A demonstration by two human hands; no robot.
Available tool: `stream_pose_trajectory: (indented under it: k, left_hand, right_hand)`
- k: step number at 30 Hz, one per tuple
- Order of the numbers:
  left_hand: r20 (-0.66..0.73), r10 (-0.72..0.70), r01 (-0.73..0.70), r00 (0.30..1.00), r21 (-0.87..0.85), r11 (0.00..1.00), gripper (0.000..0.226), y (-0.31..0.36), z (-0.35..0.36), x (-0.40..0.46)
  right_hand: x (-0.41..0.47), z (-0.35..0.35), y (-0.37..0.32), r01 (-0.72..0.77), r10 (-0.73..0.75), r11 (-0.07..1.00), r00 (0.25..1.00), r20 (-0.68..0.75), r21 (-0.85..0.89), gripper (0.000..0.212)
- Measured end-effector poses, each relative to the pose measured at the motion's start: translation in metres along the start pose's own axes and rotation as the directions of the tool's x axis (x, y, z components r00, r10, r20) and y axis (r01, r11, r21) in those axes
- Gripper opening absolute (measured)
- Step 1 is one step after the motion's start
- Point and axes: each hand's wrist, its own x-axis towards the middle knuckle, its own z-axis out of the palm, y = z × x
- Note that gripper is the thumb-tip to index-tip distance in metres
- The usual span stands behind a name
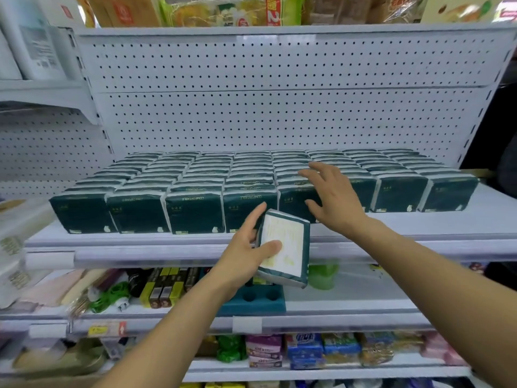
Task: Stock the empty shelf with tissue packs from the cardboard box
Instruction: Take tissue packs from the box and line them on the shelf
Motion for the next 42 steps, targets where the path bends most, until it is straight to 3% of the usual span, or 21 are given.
stream_pose_trajectory:
  k: [2,4,7,8,10,12,13,16,20,23,25,28,30,32,34,36,39,42]
  left_hand:
    - [-0.019,-0.011,0.011,1.0,-0.012,1.0,0.075,0.004,0.001,0.001]
    - [-0.049,-0.043,0.04,0.998,-0.051,0.998,0.075,0.01,0.003,0.002]
    - [-0.048,-0.138,0.122,0.989,-0.242,0.963,0.047,0.024,0.009,0.004]
    - [-0.012,-0.169,0.157,0.986,-0.308,0.938,0.037,0.029,0.01,0.004]
    - [0.043,-0.195,0.197,0.98,-0.367,0.909,0.052,0.034,0.011,0.003]
    - [-0.011,-0.169,0.157,0.986,-0.311,0.937,0.068,0.033,0.01,0.003]
    - [-0.048,-0.149,0.132,0.988,-0.257,0.957,0.069,0.032,0.01,0.003]
    - [-0.125,-0.091,0.074,0.988,-0.136,0.988,0.06,0.031,0.015,-0.001]
    - [-0.148,0.014,-0.006,0.989,0.052,0.999,0.03,0.031,0.025,-0.005]
    - [-0.134,0.085,-0.076,0.987,0.075,0.994,0.027,0.032,0.034,-0.006]
    - [-0.156,0.154,-0.138,0.976,0.109,0.984,0.025,0.033,0.035,-0.005]
    - [-0.128,0.354,-0.26,0.926,0.464,0.847,0.023,0.032,0.03,0.002]
    - [-0.087,0.426,-0.292,0.901,0.604,0.742,0.026,0.031,0.03,0.008]
    - [-0.069,0.453,-0.313,0.889,0.631,0.71,0.028,0.031,0.033,0.014]
    - [-0.072,0.467,-0.337,0.882,0.596,0.728,0.032,0.032,0.036,0.018]
    - [-0.105,0.524,-0.343,0.845,0.646,0.682,0.042,0.031,0.029,0.022]
    - [-0.121,0.612,-0.19,0.782,0.888,0.418,0.058,0.03,0.002,0.033]
    - [-0.039,0.451,-0.01,0.892,0.994,0.107,0.079,0.024,-0.025,0.049]
  right_hand:
    - [-0.014,-0.008,-0.001,0.168,-0.169,0.985,0.985,-0.037,-0.04,0.072]
    - [-0.026,-0.015,-0.002,0.349,-0.349,0.935,0.937,0.018,-0.066,0.08]
    - [-0.041,-0.019,-0.004,0.439,-0.44,0.898,0.898,0.024,0.031,0.065]
    - [-0.046,-0.019,-0.007,0.394,-0.394,0.91,0.919,-0.032,0.129,0.055]
    - [-0.054,-0.029,-0.019,0.141,-0.127,0.865,0.99,-0.063,0.482,0.037]
    - [-0.058,-0.042,-0.033,-0.16,0.127,0.643,0.987,0.103,0.749,0.025]
    - [-0.058,-0.046,-0.036,-0.237,0.177,0.557,0.97,0.165,0.796,0.021]
    - [-0.06,-0.052,-0.04,-0.387,0.244,0.403,0.919,0.31,0.829,0.021]
    - [-0.063,-0.051,-0.038,-0.428,0.269,0.286,0.895,0.356,0.857,0.03]
    - [-0.066,-0.05,-0.043,-0.44,0.254,0.296,0.892,0.375,0.848,0.025]
    - [-0.067,-0.048,-0.04,-0.42,0.318,0.34,0.893,0.317,0.842,0.034]
    - [-0.07,-0.05,-0.023,-0.342,0.428,0.474,0.895,0.127,0.812,0.065]
    - [-0.07,-0.052,-0.013,-0.298,0.363,0.594,0.928,0.081,0.747,0.061]
    - [-0.067,-0.049,-0.004,-0.29,0.322,0.67,0.943,0.084,0.683,0.044]
    - [-0.063,-0.046,0.002,-0.291,0.351,0.64,0.934,0.066,0.711,0.031]
    - [-0.06,-0.045,0.01,-0.329,0.441,0.587,0.896,0.049,0.74,0.026]
    - [-0.059,-0.038,0.022,-0.42,0.527,0.556,0.846,0.087,0.717,0.028]
    - [-0.056,-0.021,0.023,-0.477,0.517,0.519,0.836,0.183,0.71,0.028]
